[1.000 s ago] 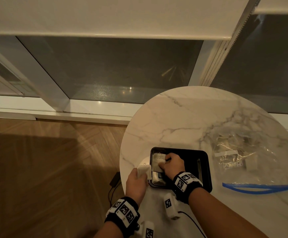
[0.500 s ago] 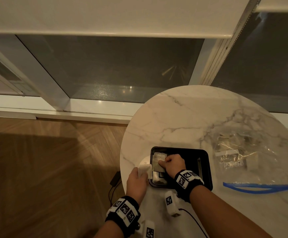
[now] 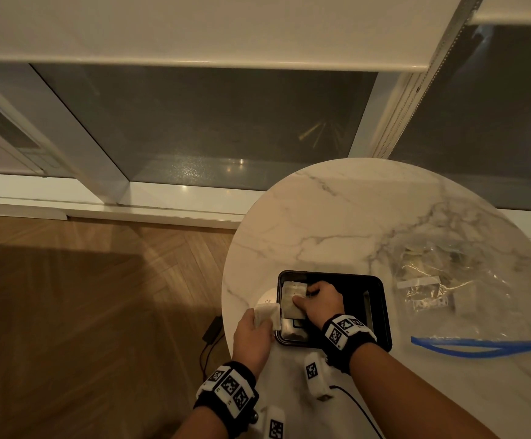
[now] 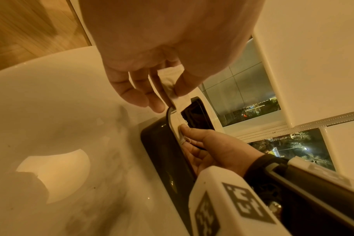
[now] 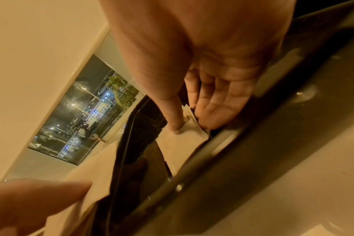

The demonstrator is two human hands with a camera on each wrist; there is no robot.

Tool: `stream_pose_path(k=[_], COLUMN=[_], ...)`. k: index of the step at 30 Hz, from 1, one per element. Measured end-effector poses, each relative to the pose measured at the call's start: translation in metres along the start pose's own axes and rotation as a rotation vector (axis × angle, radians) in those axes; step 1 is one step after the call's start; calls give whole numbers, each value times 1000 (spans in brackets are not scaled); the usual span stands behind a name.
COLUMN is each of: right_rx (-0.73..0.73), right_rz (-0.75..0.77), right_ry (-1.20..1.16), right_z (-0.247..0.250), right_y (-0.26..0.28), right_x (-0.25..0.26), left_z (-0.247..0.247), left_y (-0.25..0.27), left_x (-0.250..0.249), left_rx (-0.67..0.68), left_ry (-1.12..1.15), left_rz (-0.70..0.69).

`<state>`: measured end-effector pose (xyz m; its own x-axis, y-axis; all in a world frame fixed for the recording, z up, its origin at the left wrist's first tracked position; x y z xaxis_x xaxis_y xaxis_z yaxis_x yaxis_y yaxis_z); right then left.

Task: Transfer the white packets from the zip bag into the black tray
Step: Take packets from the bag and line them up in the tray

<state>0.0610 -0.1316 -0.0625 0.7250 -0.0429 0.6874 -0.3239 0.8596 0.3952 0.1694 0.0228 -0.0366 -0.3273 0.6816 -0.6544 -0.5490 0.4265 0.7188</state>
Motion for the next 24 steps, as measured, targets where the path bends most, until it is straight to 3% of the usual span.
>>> stream_pose_path(k=[11, 18, 22, 24], right_rx=[-11, -48, 225, 318], right_rz=[3, 70, 153, 236], right_ry=[-38, -128, -507, -585], right_z=[-1, 23, 28, 31], right_y=[-1, 15, 44, 55], right_x=[-3, 12, 36, 42], left_z=[1, 10, 4, -1], left_y=[1, 6, 12, 15], left_x=[1, -14, -31, -41], left_rx=[-5, -73, -22, 8], left_ry=[-18, 28, 40, 34], left_rz=[-17, -112, -197, -235])
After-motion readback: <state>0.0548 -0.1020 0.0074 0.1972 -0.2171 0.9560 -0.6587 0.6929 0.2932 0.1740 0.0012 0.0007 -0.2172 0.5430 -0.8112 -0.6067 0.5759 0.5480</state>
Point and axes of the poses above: each hand's wrist, its own y-axis away from the middle knuckle, its own z-axis out of the back of the hand, x = y × z, the point moved 3 cm from there along -y, towards the middle knuckle, and after that the axes turned 12 degrees about z, right-handed, at the moved point
